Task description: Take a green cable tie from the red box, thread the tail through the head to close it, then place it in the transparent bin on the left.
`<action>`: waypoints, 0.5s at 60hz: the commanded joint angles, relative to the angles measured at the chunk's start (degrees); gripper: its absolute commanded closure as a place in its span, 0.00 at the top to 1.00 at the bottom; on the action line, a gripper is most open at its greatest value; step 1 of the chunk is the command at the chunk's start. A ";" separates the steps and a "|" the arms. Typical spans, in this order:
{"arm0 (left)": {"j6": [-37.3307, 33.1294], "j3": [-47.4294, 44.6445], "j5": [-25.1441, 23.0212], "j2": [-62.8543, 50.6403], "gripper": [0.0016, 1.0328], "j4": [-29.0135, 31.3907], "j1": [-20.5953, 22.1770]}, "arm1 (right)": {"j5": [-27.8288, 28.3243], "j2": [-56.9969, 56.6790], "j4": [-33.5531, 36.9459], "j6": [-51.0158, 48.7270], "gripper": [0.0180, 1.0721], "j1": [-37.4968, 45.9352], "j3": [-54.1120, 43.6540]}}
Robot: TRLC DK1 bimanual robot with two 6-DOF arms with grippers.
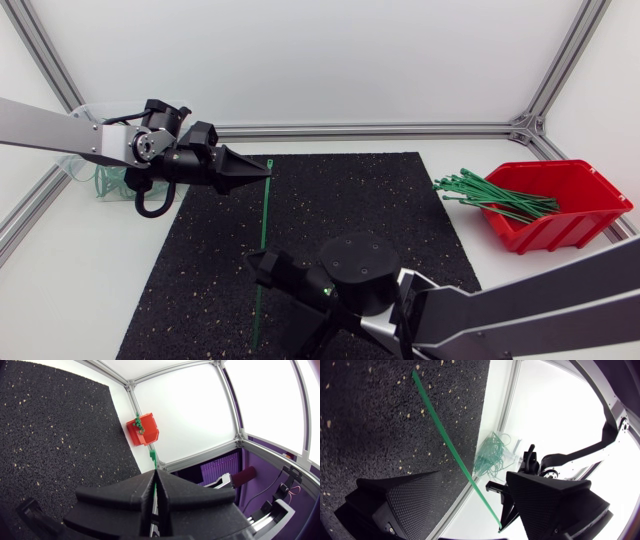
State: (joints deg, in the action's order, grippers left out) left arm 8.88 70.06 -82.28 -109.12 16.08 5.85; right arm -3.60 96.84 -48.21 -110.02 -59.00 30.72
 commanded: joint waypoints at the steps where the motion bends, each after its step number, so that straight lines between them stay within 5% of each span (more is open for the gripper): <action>1: -1.41 -1.68 -1.13 1.19 0.03 0.54 0.66 | 2.19 1.69 -2.60 -6.79 0.90 1.52 -2.07; 30: -2.21 -1.68 -1.13 1.37 0.03 0.71 0.48 | 9.92 5.56 -7.52 -13.12 0.90 3.63 -2.51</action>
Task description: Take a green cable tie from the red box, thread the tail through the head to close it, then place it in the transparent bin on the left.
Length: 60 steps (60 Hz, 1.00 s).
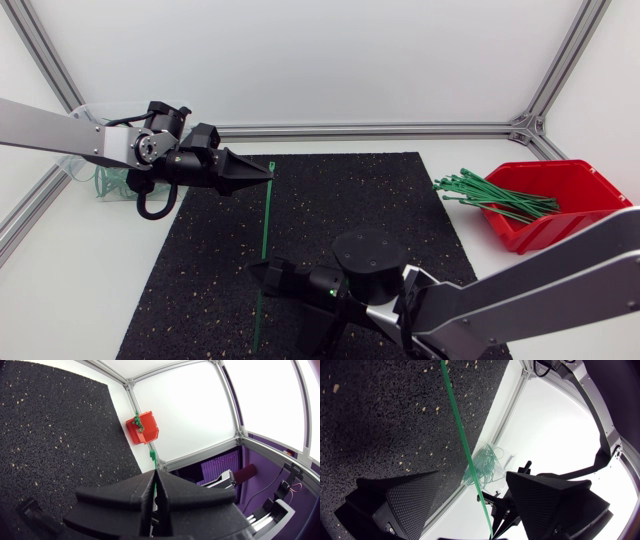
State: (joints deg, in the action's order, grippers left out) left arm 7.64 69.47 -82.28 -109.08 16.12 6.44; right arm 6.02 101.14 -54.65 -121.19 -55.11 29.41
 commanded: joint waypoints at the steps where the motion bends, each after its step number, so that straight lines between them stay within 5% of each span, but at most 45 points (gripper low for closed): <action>1: -0.96 -1.09 -1.13 1.32 0.03 0.67 -0.11 | 0.31 1.34 -1.07 -1.95 0.90 -0.52 -1.20; 37: -0.96 1.46 -1.13 1.41 0.03 1.11 -0.99 | -0.31 5.38 -3.09 -0.10 0.86 -7.82 -2.51; 52: -1.05 0.93 -1.13 1.76 0.03 1.11 -1.60 | -1.54 5.82 -3.18 0.95 0.71 -9.58 -3.30; 60: -1.22 0.75 -1.13 1.85 0.03 1.11 -1.51 | -1.54 6.17 -3.27 1.57 0.56 -9.66 -3.39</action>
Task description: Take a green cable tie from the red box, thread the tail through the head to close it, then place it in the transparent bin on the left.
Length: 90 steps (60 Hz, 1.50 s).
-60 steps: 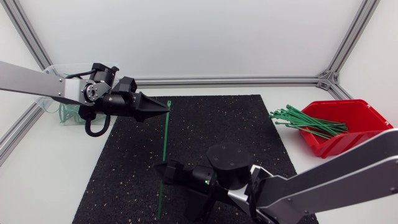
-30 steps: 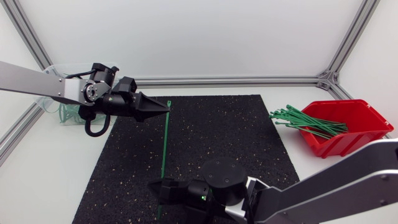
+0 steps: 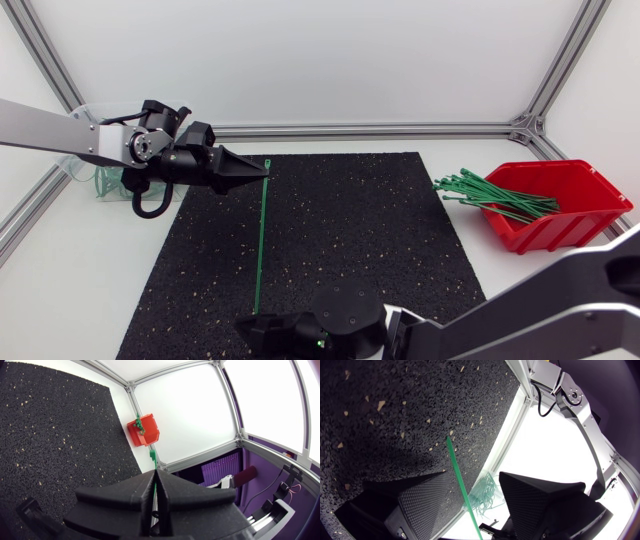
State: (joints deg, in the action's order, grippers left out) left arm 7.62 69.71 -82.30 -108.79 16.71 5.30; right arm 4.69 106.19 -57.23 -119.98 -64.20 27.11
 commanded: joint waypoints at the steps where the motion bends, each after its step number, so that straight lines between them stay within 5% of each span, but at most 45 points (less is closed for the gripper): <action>1: -1.20 0.51 -1.11 1.57 0.03 0.52 -0.38 | -0.21 1.12 -0.60 0.45 0.55 -0.57 -1.01; 30: -1.20 -0.37 -1.11 2.53 0.03 0.78 -0.20 | -0.12 4.46 -0.69 0.45 0.51 0.31 1.80; 43: -1.46 -0.45 -1.19 2.53 0.03 0.78 -0.03 | 0.06 4.73 -0.69 0.36 0.28 1.01 1.98; 90: -1.55 -0.10 -1.19 2.53 0.03 0.78 0.24 | -0.12 1.74 -0.60 0.19 0.26 3.21 -0.22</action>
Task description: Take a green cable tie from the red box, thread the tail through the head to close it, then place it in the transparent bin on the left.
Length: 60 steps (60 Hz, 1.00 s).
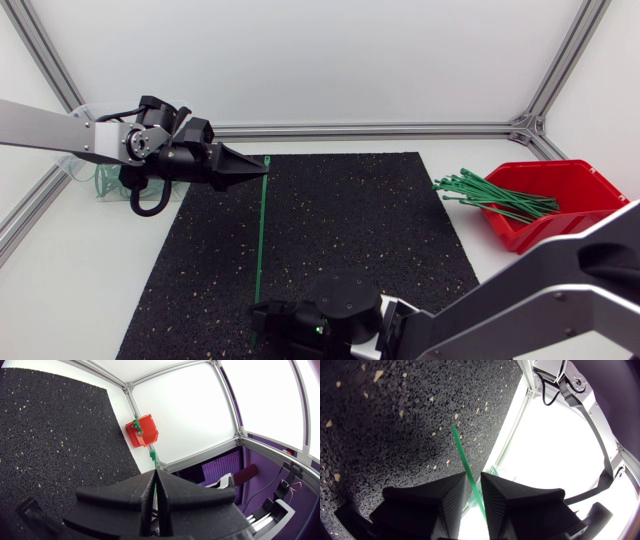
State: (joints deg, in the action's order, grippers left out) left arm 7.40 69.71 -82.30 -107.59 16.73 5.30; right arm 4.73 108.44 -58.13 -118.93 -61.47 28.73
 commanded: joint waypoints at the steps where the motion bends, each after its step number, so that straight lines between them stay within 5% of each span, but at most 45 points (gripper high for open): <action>1: -1.33 -0.10 -1.19 1.33 0.03 0.76 0.32 | -0.16 -0.60 0.30 -0.86 0.26 0.48 -1.92; 60: -1.33 0.07 -1.19 1.59 0.03 1.02 0.50 | -0.78 1.95 0.30 -0.33 0.26 -1.90 -4.21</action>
State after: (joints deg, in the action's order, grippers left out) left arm 7.40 69.71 -82.30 -107.28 17.12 5.41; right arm 4.21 108.07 -59.27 -119.83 -62.22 26.98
